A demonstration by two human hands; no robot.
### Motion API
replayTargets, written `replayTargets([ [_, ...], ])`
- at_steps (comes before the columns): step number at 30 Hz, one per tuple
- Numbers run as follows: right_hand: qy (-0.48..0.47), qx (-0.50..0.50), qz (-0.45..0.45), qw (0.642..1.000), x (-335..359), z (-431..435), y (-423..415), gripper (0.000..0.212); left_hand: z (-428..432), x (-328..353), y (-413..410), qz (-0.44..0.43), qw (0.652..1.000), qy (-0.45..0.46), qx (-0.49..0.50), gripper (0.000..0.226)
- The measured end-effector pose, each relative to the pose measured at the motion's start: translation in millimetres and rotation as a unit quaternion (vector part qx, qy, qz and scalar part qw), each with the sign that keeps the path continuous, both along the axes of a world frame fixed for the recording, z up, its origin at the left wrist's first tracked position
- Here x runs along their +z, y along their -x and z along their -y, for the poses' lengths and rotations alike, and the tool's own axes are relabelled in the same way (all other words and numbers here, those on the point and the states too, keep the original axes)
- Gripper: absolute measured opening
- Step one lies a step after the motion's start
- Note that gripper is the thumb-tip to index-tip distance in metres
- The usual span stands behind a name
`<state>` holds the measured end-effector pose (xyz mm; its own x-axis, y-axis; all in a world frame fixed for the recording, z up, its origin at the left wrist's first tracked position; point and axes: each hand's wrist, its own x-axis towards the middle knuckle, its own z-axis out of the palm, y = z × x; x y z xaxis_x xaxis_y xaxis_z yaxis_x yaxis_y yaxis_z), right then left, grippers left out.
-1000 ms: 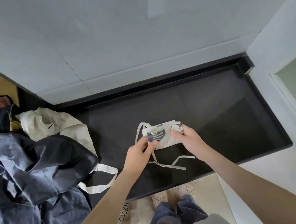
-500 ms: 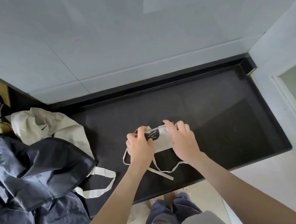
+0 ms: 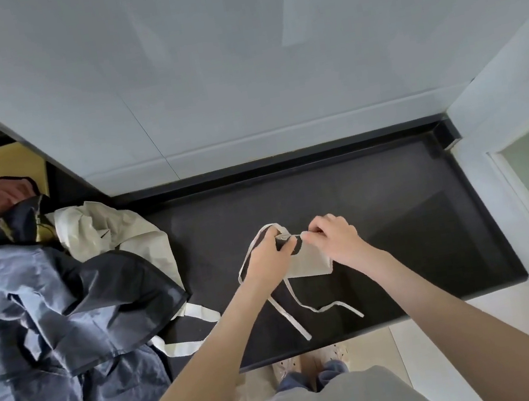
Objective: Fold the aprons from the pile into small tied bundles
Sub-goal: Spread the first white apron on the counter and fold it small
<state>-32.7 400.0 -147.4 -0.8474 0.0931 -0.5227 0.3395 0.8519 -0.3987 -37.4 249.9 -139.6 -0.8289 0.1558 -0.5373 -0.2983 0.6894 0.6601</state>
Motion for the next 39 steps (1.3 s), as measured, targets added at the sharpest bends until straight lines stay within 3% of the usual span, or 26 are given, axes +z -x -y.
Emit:
replayTargets([
  [4,0.151,-0.039,0.074,0.985,47,11,8,0.047,12,29,4,0.001,0.994,-0.038,-0.105,0.025],
  [9,0.282,-0.044,0.003,0.959,88,18,6,0.029,24,64,8,-0.05,0.982,-0.036,-0.177,0.041],
  [15,0.271,-0.115,-0.075,0.953,116,11,9,0.025,31,96,2,-0.116,0.981,-0.049,-0.145,0.01],
  [18,0.269,-0.127,-0.093,0.95,126,2,8,0.028,40,113,0,-0.122,0.981,-0.086,-0.12,0.02],
  [22,0.355,-0.073,-0.111,0.925,151,15,3,0.017,42,130,-1,-0.126,0.976,-0.06,-0.166,0.015],
  [27,0.311,-0.083,-0.172,0.931,177,22,5,0.016,38,135,-6,-0.139,0.971,-0.034,-0.19,0.006],
  [33,0.133,-0.021,-0.217,0.967,188,-7,14,0.036,29,140,-9,-0.13,0.967,-0.002,-0.218,0.021],
  [36,0.045,0.022,-0.247,0.968,197,-15,12,0.039,22,144,-6,-0.13,0.968,-0.002,-0.213,0.022],
  [39,0.129,-0.02,-0.318,0.939,211,-12,6,0.041,14,147,1,-0.141,0.978,-0.021,-0.153,0.022],
])
